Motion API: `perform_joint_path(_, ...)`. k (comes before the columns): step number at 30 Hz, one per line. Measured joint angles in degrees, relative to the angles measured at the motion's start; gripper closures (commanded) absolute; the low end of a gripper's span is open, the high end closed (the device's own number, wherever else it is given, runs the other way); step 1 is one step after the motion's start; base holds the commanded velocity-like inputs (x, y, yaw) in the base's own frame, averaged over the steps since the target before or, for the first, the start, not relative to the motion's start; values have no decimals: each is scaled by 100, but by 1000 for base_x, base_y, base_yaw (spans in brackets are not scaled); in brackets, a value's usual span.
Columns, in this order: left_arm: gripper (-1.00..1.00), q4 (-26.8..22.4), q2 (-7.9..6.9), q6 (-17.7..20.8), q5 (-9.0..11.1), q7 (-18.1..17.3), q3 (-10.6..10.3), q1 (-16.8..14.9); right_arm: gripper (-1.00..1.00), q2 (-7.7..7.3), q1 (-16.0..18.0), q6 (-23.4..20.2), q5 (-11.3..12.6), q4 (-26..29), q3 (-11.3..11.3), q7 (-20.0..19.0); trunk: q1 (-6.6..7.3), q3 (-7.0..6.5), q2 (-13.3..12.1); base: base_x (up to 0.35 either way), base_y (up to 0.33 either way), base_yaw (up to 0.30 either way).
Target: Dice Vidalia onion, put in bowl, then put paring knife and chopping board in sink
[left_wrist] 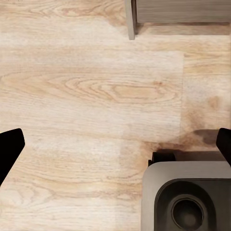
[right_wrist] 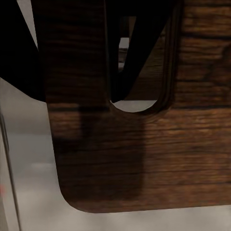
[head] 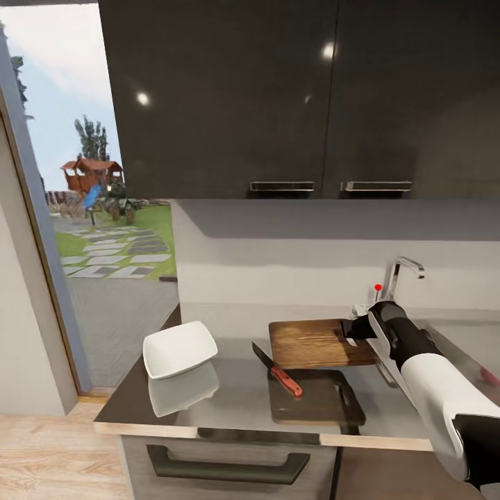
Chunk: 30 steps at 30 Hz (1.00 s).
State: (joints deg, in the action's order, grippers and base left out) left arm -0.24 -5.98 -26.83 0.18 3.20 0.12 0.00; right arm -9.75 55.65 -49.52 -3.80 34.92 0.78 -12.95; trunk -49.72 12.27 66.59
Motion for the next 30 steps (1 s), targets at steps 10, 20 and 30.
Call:
perform_joint_path(10,-100,0,0,0,0,0,0,0,100,-9,0,7,-11,-93,2,-4,1,0,0,26,0,0)
perform_joint_path(20,-100,0,0,0,0,0,0,0,100,-10,-4,34,-8,-255,8,-9,1,0,0,109,0,0)
perform_joint_path(30,-100,0,0,0,0,0,0,0,100,-75,-4,98,-18,-393,15,-9,0,0,0,5,0,0)
